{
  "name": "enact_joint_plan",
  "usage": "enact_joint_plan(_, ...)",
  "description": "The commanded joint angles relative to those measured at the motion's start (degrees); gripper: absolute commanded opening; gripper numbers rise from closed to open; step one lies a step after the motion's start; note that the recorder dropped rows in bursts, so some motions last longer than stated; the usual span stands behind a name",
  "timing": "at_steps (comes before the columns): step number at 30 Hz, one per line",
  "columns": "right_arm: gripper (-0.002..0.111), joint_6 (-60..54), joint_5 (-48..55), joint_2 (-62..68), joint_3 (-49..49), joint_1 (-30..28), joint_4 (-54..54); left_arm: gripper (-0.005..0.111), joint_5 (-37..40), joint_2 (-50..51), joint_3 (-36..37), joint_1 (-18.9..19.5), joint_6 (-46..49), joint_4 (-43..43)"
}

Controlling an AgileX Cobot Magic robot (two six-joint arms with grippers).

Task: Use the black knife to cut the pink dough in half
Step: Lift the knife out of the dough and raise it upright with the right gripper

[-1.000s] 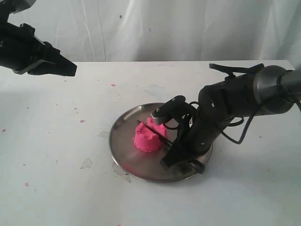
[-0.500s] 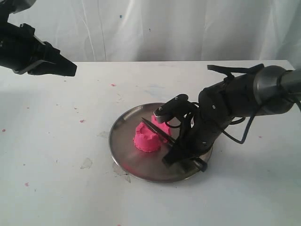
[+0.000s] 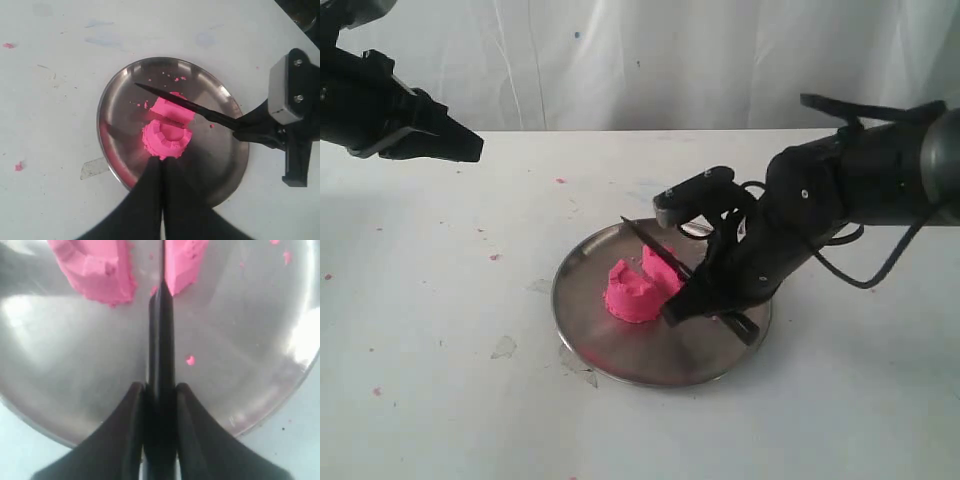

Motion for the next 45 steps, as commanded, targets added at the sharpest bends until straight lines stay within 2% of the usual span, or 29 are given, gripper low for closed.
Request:
enact_joint_plan(1,0.006,0.4,-1.7,-4.4,0.8,0.1,6.1,0.000,0.5,-0.6,0.4,0.1,0.1,-0.8)
enact_joint_plan(8,0.006,1.0,-12.8,-10.4,8.8,0.1,19.3,0.000,0.5,-0.6,0.4,0.1,0.1,-0.8)
enact_joint_plan(18,0.006,11.5,-31.0,-21.7,26.3,1.3,32.6,0.000,0.5,-0.6,0.4,0.1,0.1,-0.8)
enact_joint_plan(26,0.006,21.3,-40.2,-26.6,32.3,11.7,32.5,0.000,0.5,-0.6,0.4,0.1,0.1,-0.8)
enact_joint_plan(32,0.006,24.2,-48.2,-26.8,33.6,19.7,32.3,0.000,0.5,-0.6,0.4,0.1,0.1,-0.8)
enact_joint_plan(36,0.006,27.6,-52.8,-26.8,35.0,22.7,32.3,0.000,0.5,-0.6,0.4,0.1,0.1,-0.8)
enact_joint_plan(45,0.006,39.6,-73.1,-26.8,41.1,26.3,33.8,0.000,0.5,-0.6,0.4,0.1,0.1,-0.8)
